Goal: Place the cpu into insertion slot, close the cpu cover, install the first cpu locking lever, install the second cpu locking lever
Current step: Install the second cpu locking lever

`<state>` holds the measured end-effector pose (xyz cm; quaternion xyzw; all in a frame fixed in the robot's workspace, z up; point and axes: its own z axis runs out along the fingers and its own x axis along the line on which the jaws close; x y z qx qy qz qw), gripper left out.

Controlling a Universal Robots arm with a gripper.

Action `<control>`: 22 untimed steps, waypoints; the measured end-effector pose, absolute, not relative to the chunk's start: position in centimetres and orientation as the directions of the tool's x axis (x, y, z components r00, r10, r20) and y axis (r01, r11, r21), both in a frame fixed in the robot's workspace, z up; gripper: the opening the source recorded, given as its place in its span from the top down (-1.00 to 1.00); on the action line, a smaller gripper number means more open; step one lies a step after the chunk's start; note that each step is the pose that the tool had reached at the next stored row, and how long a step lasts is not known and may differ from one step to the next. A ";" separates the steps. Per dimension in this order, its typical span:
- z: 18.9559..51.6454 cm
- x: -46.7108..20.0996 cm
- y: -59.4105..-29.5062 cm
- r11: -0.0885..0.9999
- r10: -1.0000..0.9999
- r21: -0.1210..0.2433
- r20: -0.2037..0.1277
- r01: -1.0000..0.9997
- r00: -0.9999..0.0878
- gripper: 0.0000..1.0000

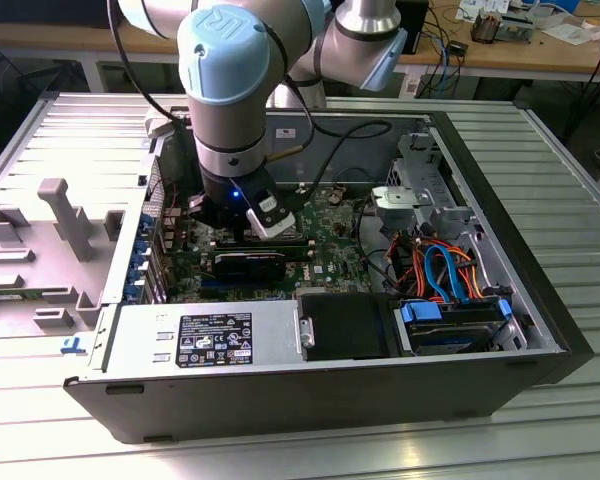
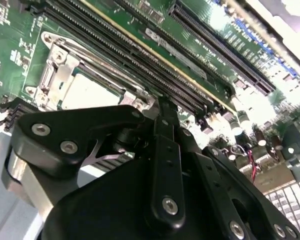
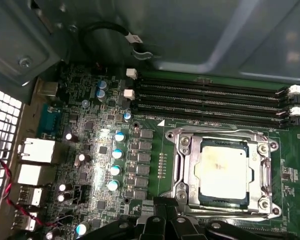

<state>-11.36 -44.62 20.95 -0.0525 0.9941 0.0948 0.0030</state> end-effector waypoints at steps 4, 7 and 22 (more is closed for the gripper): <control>21.0 -10.2 -44.5 0.978 -0.103 0.180 -0.008 -0.103 -0.995 0.78; 21.0 -9.4 -43.7 0.981 -0.103 0.168 -0.001 -0.102 -0.995 0.78; 22.9 -7.0 -40.6 0.994 -0.102 0.037 0.018 -0.101 -0.995 0.78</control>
